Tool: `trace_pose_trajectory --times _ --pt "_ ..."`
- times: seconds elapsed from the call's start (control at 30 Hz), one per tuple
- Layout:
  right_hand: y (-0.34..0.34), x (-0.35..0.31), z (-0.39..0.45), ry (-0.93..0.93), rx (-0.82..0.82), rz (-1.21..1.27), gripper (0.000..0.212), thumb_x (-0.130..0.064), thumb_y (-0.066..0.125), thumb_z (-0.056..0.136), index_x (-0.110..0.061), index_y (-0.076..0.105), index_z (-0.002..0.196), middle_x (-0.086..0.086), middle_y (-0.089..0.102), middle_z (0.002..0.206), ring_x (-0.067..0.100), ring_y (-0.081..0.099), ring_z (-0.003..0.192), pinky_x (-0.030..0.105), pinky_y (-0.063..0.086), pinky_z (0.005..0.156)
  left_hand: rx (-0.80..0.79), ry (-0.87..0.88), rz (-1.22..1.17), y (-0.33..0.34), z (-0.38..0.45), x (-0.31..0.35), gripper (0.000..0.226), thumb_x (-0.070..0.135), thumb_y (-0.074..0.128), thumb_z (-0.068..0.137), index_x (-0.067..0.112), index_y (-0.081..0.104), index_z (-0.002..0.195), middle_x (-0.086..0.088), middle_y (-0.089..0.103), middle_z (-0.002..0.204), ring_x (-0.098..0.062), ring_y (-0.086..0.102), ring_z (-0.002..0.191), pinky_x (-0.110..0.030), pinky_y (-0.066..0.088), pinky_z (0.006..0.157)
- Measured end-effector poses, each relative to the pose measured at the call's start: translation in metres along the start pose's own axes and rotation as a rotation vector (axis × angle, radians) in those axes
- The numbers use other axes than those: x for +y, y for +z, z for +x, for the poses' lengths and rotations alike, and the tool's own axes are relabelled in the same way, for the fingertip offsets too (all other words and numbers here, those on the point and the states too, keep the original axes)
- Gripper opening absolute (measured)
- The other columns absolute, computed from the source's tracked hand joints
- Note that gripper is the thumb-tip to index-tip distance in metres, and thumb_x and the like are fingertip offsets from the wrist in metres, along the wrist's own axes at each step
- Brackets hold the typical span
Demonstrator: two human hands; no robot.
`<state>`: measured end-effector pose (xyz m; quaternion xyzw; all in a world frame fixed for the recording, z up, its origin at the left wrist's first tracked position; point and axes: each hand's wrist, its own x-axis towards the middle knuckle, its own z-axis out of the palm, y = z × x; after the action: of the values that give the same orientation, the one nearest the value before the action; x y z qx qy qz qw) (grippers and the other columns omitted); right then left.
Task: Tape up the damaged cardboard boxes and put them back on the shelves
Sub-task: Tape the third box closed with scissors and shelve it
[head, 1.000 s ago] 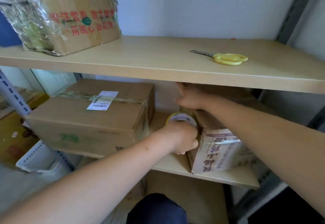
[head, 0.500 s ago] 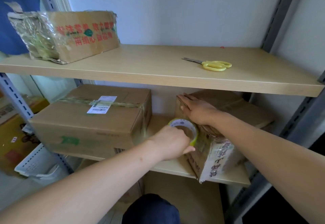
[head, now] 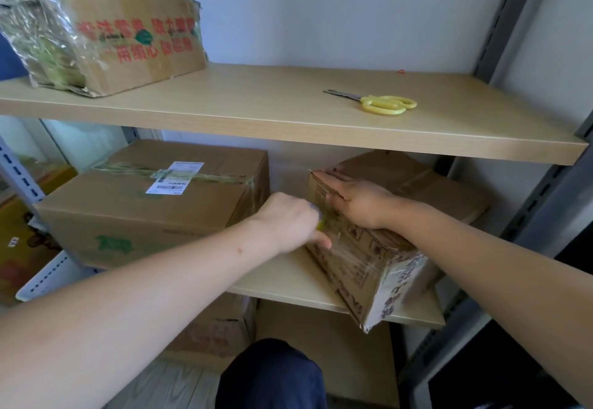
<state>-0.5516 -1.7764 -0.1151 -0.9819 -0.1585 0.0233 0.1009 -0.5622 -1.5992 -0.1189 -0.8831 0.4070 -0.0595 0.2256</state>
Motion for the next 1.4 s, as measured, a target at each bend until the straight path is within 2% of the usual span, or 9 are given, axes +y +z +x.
trace_pose_trajectory --times 0.23,0.33,0.43,0.73,0.83,1.03,1.13,1.27,1.4 --pt "-0.003 0.005 -0.016 -0.065 -0.03 0.034 0.055 -0.034 0.031 0.107 -0.035 0.007 0.156 -0.005 0.007 0.165 0.009 0.002 0.151 0.02 0.003 0.119 -0.064 0.19 -0.189 0.02 -0.021 -0.021 0.031 0.047 0.041 0.102 0.017 0.042 0.097 -0.006 0.053 0.083 -0.034 0.059 0.093 -0.034 0.045 0.075" --pt "-0.003 0.007 -0.019 -0.097 -0.039 0.046 0.055 -0.032 0.032 0.107 -0.036 0.007 0.156 -0.007 0.006 0.165 0.007 0.002 0.151 0.016 0.0 0.115 0.033 0.086 -0.003 0.023 -0.023 -0.027 0.043 0.052 0.036 0.103 0.014 0.055 0.093 -0.007 0.065 0.085 -0.032 0.06 0.091 -0.031 0.039 0.076" --pt "-0.002 0.009 -0.024 -0.11 -0.052 0.06 0.057 -0.03 0.034 0.106 -0.039 0.007 0.155 -0.009 0.006 0.165 0.006 0.001 0.15 0.015 -0.001 0.113 0.0 -0.092 -0.018 0.016 -0.01 -0.032 0.058 0.066 0.034 0.096 0.015 0.044 0.073 0.002 0.049 0.07 -0.027 0.055 0.076 -0.031 0.038 0.066" --pt "-0.004 0.017 -0.048 -0.169 -0.102 0.132 0.057 -0.031 0.036 0.106 -0.042 0.007 0.153 -0.019 0.002 0.162 -0.01 -0.006 0.142 0.015 -0.002 0.115 -0.061 0.049 -0.114 0.03 -0.022 -0.043 0.042 0.054 0.033 0.103 0.017 0.043 0.087 0.006 0.035 0.063 -0.022 0.042 0.065 -0.036 0.041 0.065" --pt "-0.008 0.012 -0.053 -0.194 -0.126 0.136 0.058 -0.027 0.037 0.106 -0.042 0.006 0.151 -0.019 0.003 0.162 -0.004 -0.002 0.147 0.019 0.001 0.119 -0.032 -0.046 -0.049 0.026 -0.012 -0.047 0.055 0.065 0.03 0.097 0.016 0.049 0.081 0.006 0.038 0.063 -0.02 0.044 0.062 -0.032 0.034 0.057" --pt "-0.007 0.005 -0.066 -0.248 -0.146 0.192 0.059 -0.016 0.039 0.105 -0.046 0.007 0.144 -0.021 0.009 0.158 -0.001 0.002 0.149 0.025 0.003 0.123 0.018 0.018 -0.045 0.02 0.014 -0.049 0.063 0.071 0.037 0.089 0.012 0.058 0.081 -0.009 0.069 0.089 -0.032 0.065 0.091 -0.039 0.051 0.088" --pt "-0.009 0.006 -0.063 -0.241 -0.131 0.188 0.059 -0.022 0.042 0.105 -0.046 0.008 0.147 -0.025 0.008 0.156 -0.003 0.003 0.147 0.028 0.006 0.124 0.021 0.029 -0.059 0.024 0.018 -0.053 0.065 0.072 0.039 0.088 0.011 0.061 0.082 -0.008 0.069 0.086 -0.032 0.064 0.088 -0.038 0.051 0.085" --pt "0.002 0.007 -0.064 -0.241 -0.086 -0.011 0.104 -0.054 0.069 0.083 -0.048 -0.009 0.152 -0.032 -0.007 0.151 -0.013 -0.005 0.139 0.018 0.006 0.117 0.029 0.026 -0.207 0.031 0.017 -0.054 0.059 0.07 0.044 0.088 0.015 0.049 0.068 0.0 0.056 0.066 -0.027 0.056 0.073 -0.035 0.049 0.073" --pt "0.002 0.012 -0.068 -0.289 -0.084 -0.148 0.12 -0.03 0.078 0.08 -0.051 -0.018 0.149 -0.027 -0.012 0.158 -0.008 -0.006 0.144 0.02 0.01 0.117 -0.006 0.05 -0.302 0.027 0.011 -0.053 0.06 0.072 0.042 0.088 0.017 0.058 0.075 0.004 0.06 0.057 -0.012 0.055 0.06 -0.032 0.049 0.067"
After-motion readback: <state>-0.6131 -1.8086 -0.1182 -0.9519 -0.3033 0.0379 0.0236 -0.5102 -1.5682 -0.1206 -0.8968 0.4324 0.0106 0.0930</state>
